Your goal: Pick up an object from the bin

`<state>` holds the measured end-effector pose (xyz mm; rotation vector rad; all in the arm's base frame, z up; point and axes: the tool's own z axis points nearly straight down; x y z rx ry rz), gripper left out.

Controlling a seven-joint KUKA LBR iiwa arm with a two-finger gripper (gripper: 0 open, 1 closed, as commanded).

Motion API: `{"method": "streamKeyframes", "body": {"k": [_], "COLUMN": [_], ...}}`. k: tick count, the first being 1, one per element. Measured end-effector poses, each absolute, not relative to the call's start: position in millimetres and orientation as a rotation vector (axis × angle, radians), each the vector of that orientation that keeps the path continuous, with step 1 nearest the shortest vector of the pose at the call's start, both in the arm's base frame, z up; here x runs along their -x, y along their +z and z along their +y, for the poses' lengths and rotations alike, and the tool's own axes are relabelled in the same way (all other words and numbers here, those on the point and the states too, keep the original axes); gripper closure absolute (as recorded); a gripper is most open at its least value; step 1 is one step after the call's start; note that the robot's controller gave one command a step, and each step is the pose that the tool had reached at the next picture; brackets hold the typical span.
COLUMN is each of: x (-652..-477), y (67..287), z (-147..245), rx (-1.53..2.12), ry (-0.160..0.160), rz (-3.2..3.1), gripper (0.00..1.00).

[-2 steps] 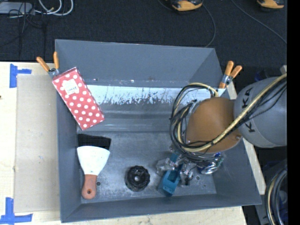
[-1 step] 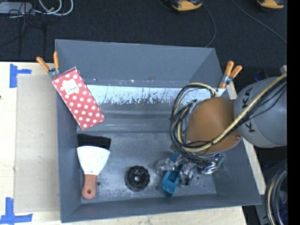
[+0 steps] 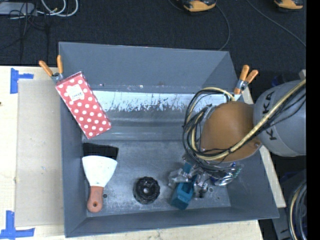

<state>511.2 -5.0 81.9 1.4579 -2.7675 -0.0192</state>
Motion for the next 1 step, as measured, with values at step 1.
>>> {"method": "streamKeyframes", "body": {"k": [1], "x": [-512.3], "y": [102.7], "z": [-4.9], "rx": [-1.458], "ry": [-0.015], "rz": [-2.773], "gripper": [1.0]}}
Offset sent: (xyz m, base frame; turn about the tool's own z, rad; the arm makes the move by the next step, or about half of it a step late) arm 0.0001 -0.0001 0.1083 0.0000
